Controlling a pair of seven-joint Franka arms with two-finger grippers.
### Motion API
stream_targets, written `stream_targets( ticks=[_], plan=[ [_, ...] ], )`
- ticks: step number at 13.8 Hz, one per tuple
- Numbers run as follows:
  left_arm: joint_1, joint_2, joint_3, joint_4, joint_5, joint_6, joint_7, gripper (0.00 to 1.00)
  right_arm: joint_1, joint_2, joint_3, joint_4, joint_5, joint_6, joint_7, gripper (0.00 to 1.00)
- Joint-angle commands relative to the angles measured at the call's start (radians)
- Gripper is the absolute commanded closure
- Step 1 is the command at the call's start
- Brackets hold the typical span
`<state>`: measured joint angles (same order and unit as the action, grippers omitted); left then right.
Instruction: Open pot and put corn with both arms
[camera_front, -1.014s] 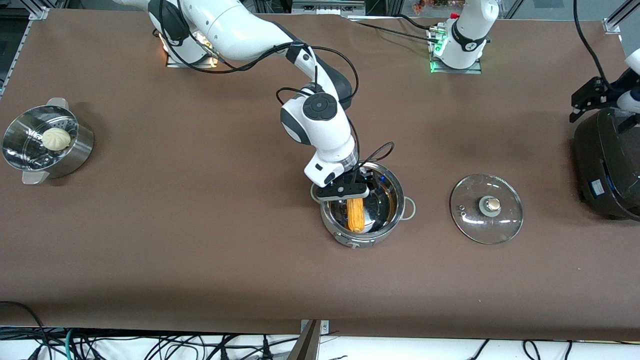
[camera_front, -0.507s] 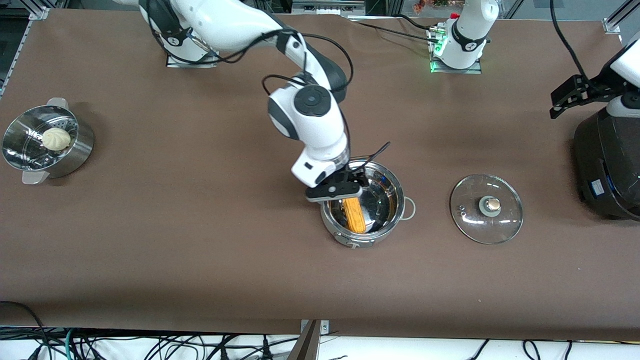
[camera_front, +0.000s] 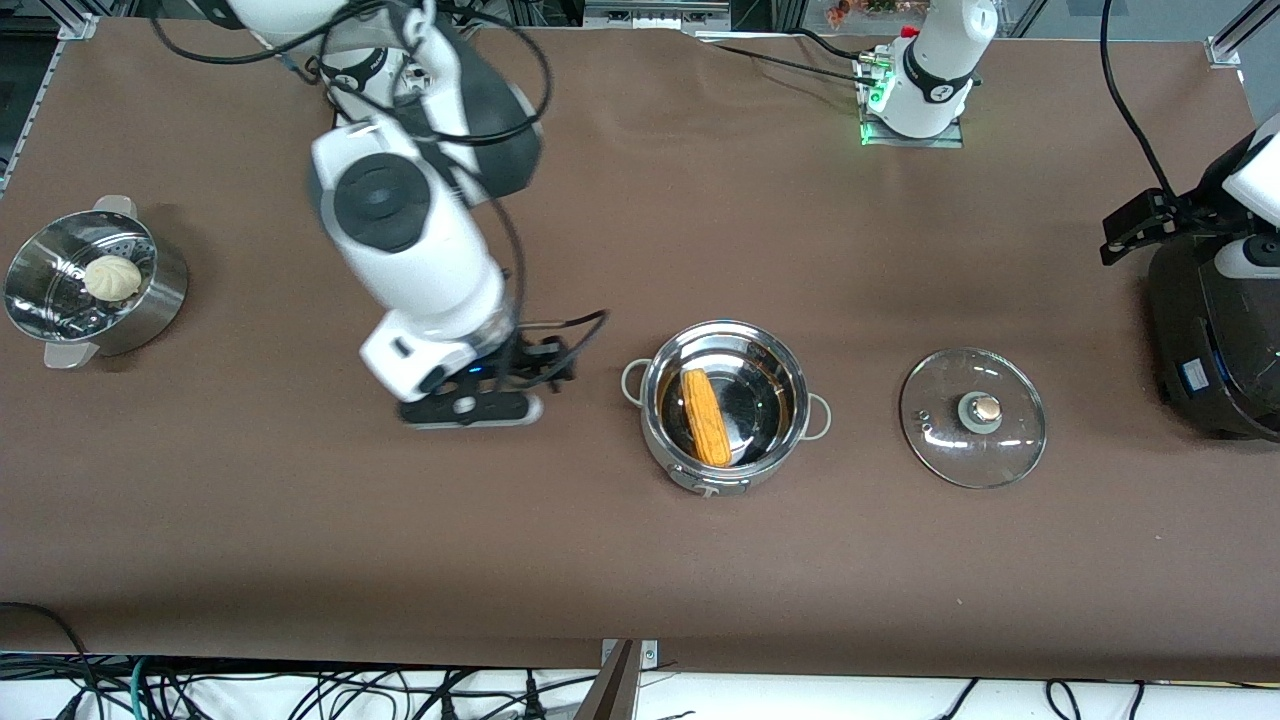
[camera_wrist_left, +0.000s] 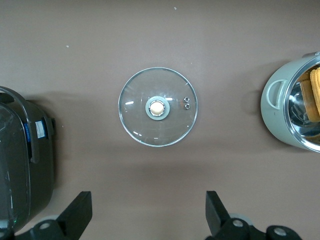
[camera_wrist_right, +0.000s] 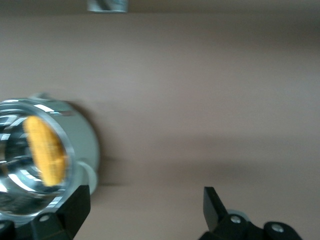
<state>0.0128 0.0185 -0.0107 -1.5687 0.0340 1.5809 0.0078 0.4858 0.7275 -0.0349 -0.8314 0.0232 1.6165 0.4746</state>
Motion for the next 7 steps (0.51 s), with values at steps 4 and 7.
stream_targets(
  ticks=[4,7],
  plan=[
    [0.003,0.018,-0.003,0.046,0.012,-0.030,-0.009,0.00,-0.162,-0.088,-0.118,-0.041,0.020,-0.233,-0.239,0.00],
    [0.003,0.017,-0.003,0.044,0.012,-0.036,-0.008,0.00,-0.269,-0.140,-0.115,-0.078,0.078,-0.268,-0.356,0.00]
  ],
)
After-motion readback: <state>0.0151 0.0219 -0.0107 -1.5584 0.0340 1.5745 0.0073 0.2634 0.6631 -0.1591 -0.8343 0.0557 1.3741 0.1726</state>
